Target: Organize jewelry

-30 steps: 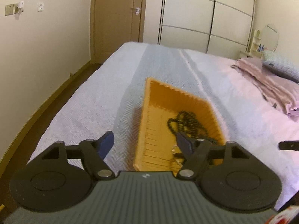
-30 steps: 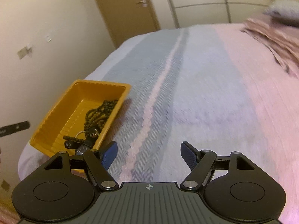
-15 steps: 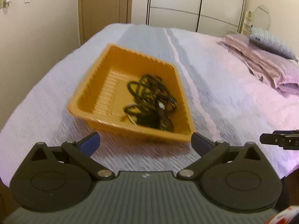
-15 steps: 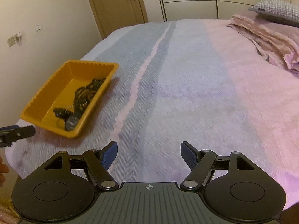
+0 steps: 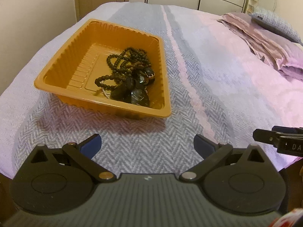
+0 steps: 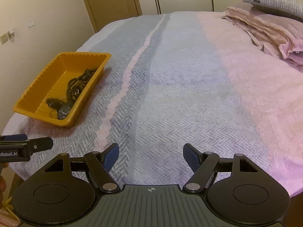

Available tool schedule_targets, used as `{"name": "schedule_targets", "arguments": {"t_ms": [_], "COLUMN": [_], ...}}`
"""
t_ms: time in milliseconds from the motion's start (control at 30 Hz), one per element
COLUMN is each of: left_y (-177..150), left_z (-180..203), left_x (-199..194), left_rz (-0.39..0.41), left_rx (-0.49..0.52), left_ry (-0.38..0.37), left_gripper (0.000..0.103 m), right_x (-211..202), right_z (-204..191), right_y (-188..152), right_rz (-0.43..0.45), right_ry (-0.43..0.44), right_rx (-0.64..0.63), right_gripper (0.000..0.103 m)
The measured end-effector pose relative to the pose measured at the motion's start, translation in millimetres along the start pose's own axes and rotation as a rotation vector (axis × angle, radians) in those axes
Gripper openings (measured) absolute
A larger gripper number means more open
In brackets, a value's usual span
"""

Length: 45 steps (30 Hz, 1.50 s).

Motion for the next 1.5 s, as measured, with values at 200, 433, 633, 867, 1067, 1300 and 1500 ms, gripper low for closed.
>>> {"name": "schedule_targets", "arguments": {"t_ms": [200, 433, 633, 867, 1067, 1300, 1500], "left_y": [-2.8, -5.5, -7.2, -7.7, -8.9, -9.1, -9.1], "left_z": [6.4, 10.8, 14.8, 18.5, 18.3, 18.2, 17.7], "left_x": [0.1, 0.6, 1.6, 3.3, 4.6, 5.6, 6.3], "left_rz": [-0.007, 0.001, -0.001, -0.001, -0.003, -0.004, -0.006], "left_rx": [0.016, 0.027, 0.030, 0.041, 0.043, 0.043, 0.041], "left_ry": [0.005, 0.000, -0.010, -0.015, -0.008, -0.004, -0.006], "left_gripper": [0.103, 0.103, 0.103, 0.103, 0.103, 0.103, 0.103], "right_x": [4.9, 7.0, 9.6, 12.0, 11.8, 11.4, 11.3], "right_z": [-3.1, -12.0, -15.7, -18.5, -17.0, -18.1, -17.4], "right_y": [-3.2, -4.6, -6.3, -6.8, -6.7, -5.7, -5.4], "right_rz": [-0.023, -0.037, -0.047, -0.053, -0.050, -0.046, -0.045], "right_ry": [-0.012, -0.011, -0.017, -0.015, -0.014, -0.015, -0.017], "right_rx": [-0.003, -0.019, -0.024, -0.031, -0.025, -0.019, -0.018], "right_gripper": [0.074, 0.074, 0.074, 0.074, 0.074, 0.074, 0.074]}}
Point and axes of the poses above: each gripper's, at about its wrist camera, not at the fingertips, and x roughly the way its jaws point, z to its right, y to its top, the point moved 6 cm from there along x, roughly the way its jaws point, and after that the axes turned 3 degrees about -x, right-handed, at the moved point
